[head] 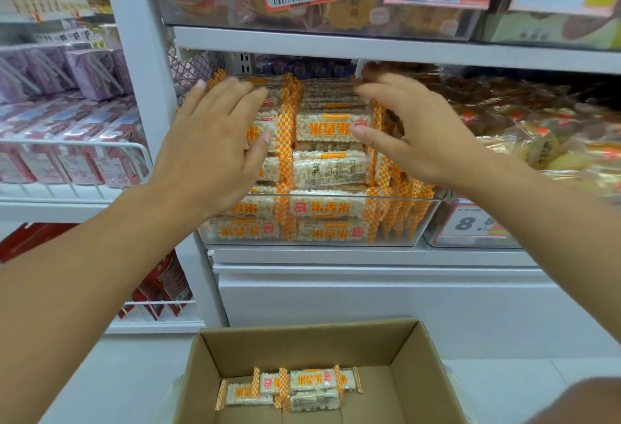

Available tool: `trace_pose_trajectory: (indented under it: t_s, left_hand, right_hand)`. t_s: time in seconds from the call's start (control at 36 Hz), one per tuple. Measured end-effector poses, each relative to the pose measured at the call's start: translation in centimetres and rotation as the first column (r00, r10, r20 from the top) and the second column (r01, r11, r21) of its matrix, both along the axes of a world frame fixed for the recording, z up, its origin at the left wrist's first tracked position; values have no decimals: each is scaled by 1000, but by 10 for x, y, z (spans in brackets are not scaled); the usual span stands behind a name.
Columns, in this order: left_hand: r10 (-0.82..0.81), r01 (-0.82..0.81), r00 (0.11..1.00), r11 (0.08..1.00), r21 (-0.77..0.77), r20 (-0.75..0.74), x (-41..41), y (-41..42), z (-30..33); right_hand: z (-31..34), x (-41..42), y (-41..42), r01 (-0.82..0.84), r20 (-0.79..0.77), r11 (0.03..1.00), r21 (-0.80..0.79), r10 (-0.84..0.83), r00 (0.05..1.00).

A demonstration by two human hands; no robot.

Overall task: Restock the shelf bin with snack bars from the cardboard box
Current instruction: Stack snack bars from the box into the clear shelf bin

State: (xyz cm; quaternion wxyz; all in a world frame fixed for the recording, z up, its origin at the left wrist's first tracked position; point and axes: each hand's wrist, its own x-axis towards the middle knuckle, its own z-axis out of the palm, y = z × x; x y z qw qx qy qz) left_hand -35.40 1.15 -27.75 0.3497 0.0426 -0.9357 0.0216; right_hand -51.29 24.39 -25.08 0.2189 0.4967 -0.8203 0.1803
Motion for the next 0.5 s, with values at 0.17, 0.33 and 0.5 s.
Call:
trace_pose_trajectory:
  t_s: [0.17,0.33,0.5]
  left_hand:
    - [-335,305,919,938,-165,-209,23,25,-6]
    - [-4,281,444,950,-135,896,50,51,-128]
    - [33,-293,191,956,24,981,74,47,-268]
  right_hand:
    - [-22,64,9,-386,-325,908,-160,321,889]
    - [-168,113,4,-395,458,556,732,29,889]
    - [-311,120,5,-242,509,543,804,-420,751]
